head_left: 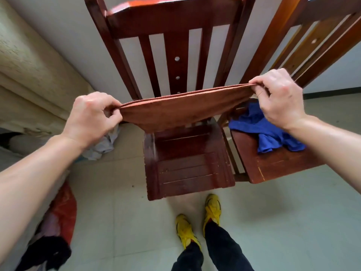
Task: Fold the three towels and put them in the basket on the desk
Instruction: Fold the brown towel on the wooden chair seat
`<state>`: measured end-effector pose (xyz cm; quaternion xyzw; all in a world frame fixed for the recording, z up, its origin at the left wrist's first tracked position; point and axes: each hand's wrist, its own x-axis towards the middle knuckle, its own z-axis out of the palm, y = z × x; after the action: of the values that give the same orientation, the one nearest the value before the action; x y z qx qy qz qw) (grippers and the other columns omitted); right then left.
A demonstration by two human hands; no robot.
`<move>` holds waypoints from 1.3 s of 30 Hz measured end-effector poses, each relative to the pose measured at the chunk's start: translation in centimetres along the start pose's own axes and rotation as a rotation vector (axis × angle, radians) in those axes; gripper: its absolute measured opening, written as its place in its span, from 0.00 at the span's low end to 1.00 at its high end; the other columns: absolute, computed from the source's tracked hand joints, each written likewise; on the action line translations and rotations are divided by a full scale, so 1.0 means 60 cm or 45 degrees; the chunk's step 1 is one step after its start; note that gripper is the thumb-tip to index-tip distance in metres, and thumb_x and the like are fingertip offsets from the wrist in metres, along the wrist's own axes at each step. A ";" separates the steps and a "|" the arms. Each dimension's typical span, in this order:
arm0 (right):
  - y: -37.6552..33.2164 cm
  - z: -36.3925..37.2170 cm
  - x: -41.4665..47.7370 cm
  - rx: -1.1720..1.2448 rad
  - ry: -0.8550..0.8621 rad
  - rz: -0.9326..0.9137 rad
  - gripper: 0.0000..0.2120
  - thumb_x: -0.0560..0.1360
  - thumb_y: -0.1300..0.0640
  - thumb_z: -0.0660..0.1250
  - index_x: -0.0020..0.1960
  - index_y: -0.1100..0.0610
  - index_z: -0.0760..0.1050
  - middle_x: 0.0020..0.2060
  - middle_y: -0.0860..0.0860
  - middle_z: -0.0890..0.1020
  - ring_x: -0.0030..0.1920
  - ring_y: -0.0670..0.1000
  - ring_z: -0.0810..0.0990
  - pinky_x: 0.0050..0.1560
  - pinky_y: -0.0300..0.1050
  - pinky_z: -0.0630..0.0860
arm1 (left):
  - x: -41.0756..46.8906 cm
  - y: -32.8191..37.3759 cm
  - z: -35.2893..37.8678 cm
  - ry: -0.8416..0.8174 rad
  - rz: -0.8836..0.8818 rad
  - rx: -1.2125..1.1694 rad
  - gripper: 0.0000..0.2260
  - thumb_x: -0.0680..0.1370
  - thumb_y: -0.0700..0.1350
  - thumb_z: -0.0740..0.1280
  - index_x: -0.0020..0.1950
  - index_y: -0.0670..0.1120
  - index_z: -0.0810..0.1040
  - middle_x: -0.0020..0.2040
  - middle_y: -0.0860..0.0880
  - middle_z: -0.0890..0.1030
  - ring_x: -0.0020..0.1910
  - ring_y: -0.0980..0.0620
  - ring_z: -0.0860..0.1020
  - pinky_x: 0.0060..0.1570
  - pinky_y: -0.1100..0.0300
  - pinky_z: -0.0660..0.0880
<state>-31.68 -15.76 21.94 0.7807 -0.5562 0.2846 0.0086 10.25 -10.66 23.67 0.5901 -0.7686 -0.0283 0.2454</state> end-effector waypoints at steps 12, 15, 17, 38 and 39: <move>0.063 0.135 -0.237 -0.135 -0.592 0.159 0.06 0.72 0.62 0.69 0.48 0.56 0.80 0.45 0.52 0.81 0.50 0.58 0.76 0.45 0.55 0.76 | -0.207 0.002 0.204 -0.577 -0.031 0.147 0.05 0.67 0.43 0.69 0.34 0.42 0.79 0.37 0.46 0.76 0.39 0.42 0.76 0.32 0.54 0.75; 0.064 0.159 -0.336 -0.089 -0.765 0.151 0.07 0.68 0.62 0.73 0.44 0.56 0.80 0.43 0.50 0.82 0.48 0.57 0.78 0.42 0.51 0.77 | -0.301 0.017 0.258 -0.774 -0.096 0.121 0.06 0.65 0.46 0.67 0.32 0.44 0.77 0.35 0.48 0.75 0.38 0.44 0.76 0.30 0.57 0.72; 0.064 0.164 -0.393 -0.047 -0.879 0.173 0.07 0.67 0.63 0.75 0.43 0.55 0.80 0.41 0.50 0.82 0.48 0.58 0.80 0.41 0.51 0.79 | -0.359 0.031 0.280 -0.899 -0.142 0.104 0.07 0.64 0.44 0.72 0.31 0.45 0.76 0.34 0.49 0.74 0.37 0.44 0.77 0.28 0.59 0.71; 0.146 0.367 -0.170 0.267 -0.958 0.868 0.03 0.72 0.55 0.71 0.44 0.48 0.79 0.43 0.51 0.83 0.49 0.53 0.81 0.53 0.52 0.78 | -0.148 -0.077 0.419 -0.596 -1.195 -0.145 0.06 0.72 0.40 0.70 0.47 0.43 0.83 0.42 0.41 0.83 0.46 0.44 0.80 0.52 0.56 0.74; 0.153 0.386 -0.162 0.270 -0.953 0.876 0.03 0.73 0.55 0.71 0.45 0.49 0.79 0.44 0.51 0.83 0.49 0.53 0.81 0.54 0.52 0.78 | -0.140 -0.088 0.436 -0.584 -1.233 -0.150 0.05 0.73 0.41 0.70 0.47 0.43 0.83 0.42 0.42 0.82 0.47 0.44 0.80 0.53 0.55 0.74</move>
<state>-31.75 -18.51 -4.69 0.5978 -0.7137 0.0269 -0.3641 5.73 -10.97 -3.96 0.8409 -0.4397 -0.3094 0.0627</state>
